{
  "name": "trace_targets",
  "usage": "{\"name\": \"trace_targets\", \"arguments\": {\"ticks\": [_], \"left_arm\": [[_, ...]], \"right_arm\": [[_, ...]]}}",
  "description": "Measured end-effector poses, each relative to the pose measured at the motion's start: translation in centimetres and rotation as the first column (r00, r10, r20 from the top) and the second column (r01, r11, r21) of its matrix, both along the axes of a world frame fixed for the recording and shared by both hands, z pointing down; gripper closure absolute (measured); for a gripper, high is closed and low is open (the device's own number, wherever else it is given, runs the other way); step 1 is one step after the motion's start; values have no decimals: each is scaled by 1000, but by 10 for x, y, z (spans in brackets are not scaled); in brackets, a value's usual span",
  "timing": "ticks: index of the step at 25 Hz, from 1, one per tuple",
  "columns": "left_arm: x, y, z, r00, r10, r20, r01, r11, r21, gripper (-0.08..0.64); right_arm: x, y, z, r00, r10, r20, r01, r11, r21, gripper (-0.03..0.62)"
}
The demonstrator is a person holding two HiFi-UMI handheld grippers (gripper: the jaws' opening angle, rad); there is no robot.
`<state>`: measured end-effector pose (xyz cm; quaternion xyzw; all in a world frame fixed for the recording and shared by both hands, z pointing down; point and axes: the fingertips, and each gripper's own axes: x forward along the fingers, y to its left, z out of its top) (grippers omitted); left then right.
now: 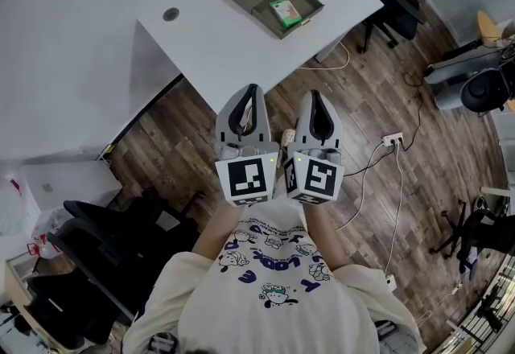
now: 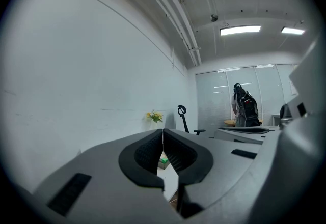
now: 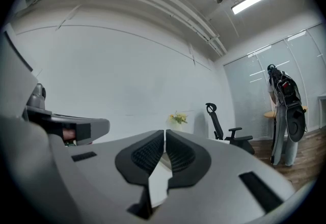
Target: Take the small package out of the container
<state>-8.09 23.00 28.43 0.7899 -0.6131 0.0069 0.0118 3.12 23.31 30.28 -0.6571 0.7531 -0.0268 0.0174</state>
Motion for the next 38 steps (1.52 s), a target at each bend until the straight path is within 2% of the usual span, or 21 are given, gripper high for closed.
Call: {"name": "trace_targets", "arguments": {"ticks": [7,16,30,38], "left_arm": [[8,-28,7,1000,-25,-10,25,999,-21,545],[39,-84,4,998,-55,-8,55,998,-20,545],[80,-183,-8,986,-168,-1,168,985,-25,545],[98,-223,7,973,-229,11,229,972,-49,545]], "right_arm": [[16,-28,8,1000,-6,-4,6,1000,-11,560],[50,-93,5,1000,-21,-2,21,1000,-2,560],[89,-203,-9,990,-139,12,140,990,-10,560],[110,-250,7,981,-193,34,194,980,-38,560]]}}
